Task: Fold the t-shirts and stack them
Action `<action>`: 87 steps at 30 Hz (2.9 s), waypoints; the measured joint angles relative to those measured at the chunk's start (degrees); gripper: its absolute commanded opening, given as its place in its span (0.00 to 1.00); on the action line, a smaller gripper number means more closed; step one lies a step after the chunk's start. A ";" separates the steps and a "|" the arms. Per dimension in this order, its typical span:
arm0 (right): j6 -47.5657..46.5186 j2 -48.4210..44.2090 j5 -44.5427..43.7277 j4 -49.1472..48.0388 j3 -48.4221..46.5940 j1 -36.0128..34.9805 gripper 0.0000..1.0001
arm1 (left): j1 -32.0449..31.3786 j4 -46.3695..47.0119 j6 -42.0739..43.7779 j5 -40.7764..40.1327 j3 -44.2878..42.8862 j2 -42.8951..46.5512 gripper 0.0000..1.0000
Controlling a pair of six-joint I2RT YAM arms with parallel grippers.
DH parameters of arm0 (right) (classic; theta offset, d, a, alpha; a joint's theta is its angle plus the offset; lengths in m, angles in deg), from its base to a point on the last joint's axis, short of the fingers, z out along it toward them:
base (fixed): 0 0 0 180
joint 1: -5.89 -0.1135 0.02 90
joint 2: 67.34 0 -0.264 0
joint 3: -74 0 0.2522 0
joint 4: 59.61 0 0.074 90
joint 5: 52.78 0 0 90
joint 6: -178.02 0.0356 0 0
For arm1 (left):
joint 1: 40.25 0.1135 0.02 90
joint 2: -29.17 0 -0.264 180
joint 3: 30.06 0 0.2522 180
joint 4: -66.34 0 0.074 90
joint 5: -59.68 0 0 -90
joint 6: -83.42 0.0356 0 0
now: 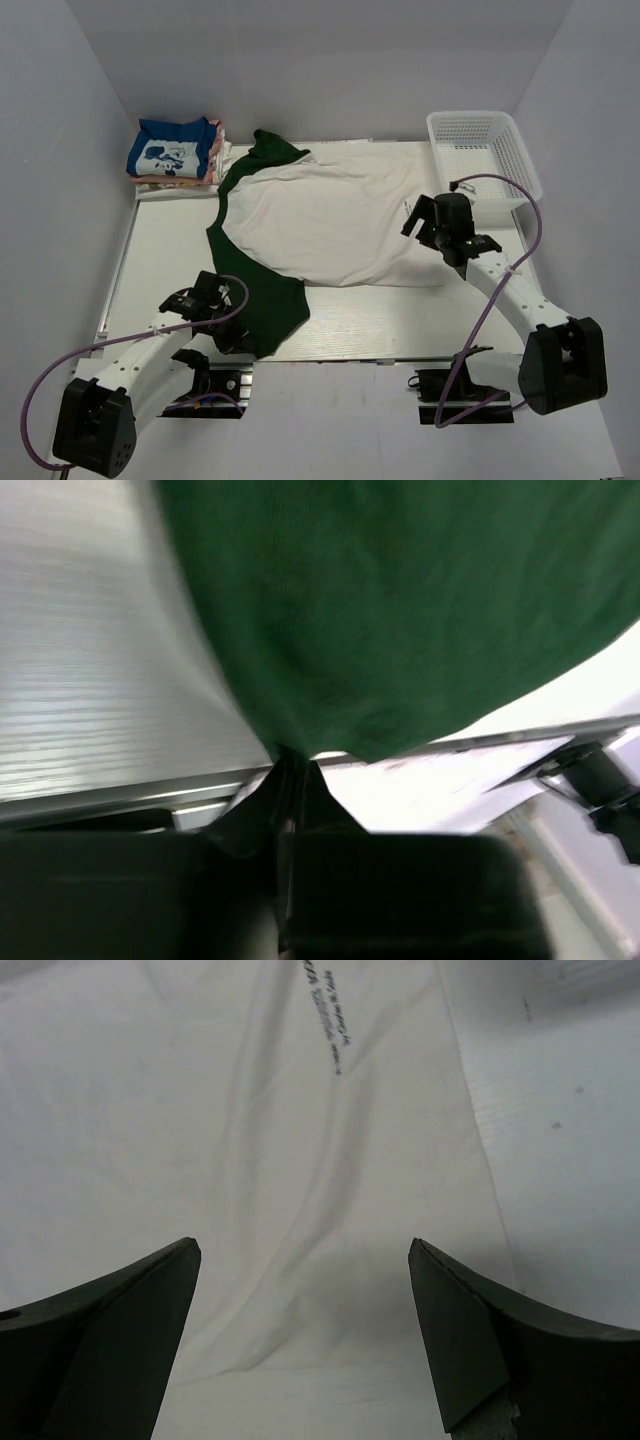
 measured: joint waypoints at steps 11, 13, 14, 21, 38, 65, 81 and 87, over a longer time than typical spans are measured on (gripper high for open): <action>5.18 -6.60 -3.52 12.66 9.66 1.44 0.90 | -0.15 5.03 3.06 3.91 -5.86 0.48 0.00; 5.55 -7.87 -4.20 14.82 11.65 1.77 0.90 | -0.15 5.84 4.13 4.22 -7.91 0.59 0.00; 5.68 -8.48 -4.46 15.52 12.59 2.01 0.90 | -0.15 6.27 4.63 4.37 -8.63 0.76 0.00; 6.54 -7.30 -4.59 15.19 14.47 3.34 0.89 | -0.15 7.15 6.34 5.40 -9.35 2.73 0.00; 4.72 3.48 -1.05 3.34 14.73 4.55 0.00 | -0.15 11.30 8.41 7.06 -13.84 4.87 0.00; -0.04 15.58 5.51 8.31 -12.00 4.57 0.00 | 2.60 20.65 8.79 -17.07 -49.46 -30.29 0.00; -0.22 31.23 1.64 10.82 -31.04 4.83 0.00 | 10.27 26.32 17.07 -23.06 -65.11 -50.95 0.00; 0.00 38.25 0.50 12.11 -37.79 5.03 0.37 | 12.44 28.52 20.26 -17.64 -78.75 -66.25 0.84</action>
